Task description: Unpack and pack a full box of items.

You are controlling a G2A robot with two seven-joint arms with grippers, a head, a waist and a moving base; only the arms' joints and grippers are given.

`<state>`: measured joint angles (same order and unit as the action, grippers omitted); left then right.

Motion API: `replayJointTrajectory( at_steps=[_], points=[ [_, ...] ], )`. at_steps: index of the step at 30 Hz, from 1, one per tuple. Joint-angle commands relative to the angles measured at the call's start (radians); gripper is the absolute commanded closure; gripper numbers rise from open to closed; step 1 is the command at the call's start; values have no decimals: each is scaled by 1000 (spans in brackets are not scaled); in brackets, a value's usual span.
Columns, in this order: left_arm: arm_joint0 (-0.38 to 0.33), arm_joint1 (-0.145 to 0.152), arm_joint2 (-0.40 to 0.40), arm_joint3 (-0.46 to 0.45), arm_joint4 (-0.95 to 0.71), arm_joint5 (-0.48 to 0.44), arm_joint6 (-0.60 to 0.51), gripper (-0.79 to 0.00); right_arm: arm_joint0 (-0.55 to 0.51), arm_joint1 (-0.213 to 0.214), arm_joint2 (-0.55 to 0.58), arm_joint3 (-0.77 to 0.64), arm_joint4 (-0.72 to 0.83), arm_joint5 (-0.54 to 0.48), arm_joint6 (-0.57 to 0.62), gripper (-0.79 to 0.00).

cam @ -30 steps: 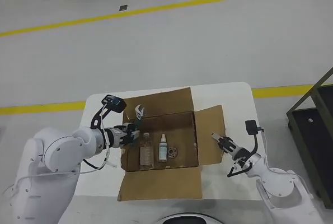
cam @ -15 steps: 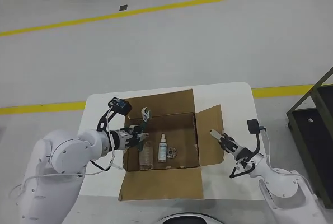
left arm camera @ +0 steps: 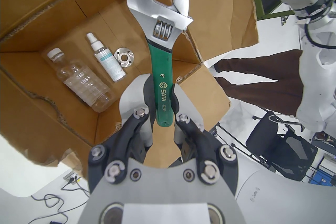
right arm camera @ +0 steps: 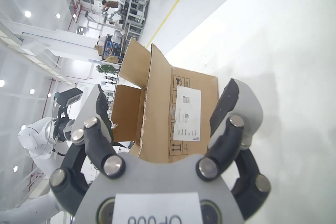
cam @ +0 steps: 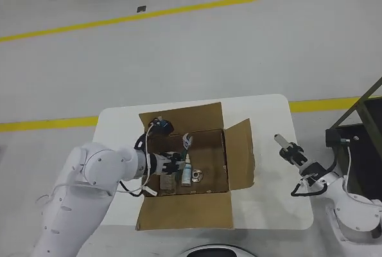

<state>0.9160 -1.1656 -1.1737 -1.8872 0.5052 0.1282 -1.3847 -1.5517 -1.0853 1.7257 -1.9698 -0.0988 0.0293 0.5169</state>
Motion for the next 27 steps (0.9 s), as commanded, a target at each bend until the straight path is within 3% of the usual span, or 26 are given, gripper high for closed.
replayJointTrajectory(
  at_steps=[1,2,3,4,7,11,27],
  points=[
    [-7,-2,29,27,6,6,9,0,-6,1,14,0,-13,-2,-6,-785],
    [-12,-4,43,43,13,9,15,0,-10,1,21,1,-17,-1,-11,-785],
    [-16,-5,59,63,23,12,19,0,-14,2,28,0,-29,2,-17,-610],
    [-22,-6,72,80,28,19,23,0,-18,2,33,-3,-40,1,-22,-382],
    [-41,-11,106,123,46,42,29,0,-30,3,42,-13,-75,-5,-36,0],
    [-60,-16,144,167,54,41,40,0,-44,3,48,-28,-89,-11,-43,0],
    [-60,-16,144,167,54,41,40,0,-48,5,60,-70,-168,-46,-67,0]
  ],
)
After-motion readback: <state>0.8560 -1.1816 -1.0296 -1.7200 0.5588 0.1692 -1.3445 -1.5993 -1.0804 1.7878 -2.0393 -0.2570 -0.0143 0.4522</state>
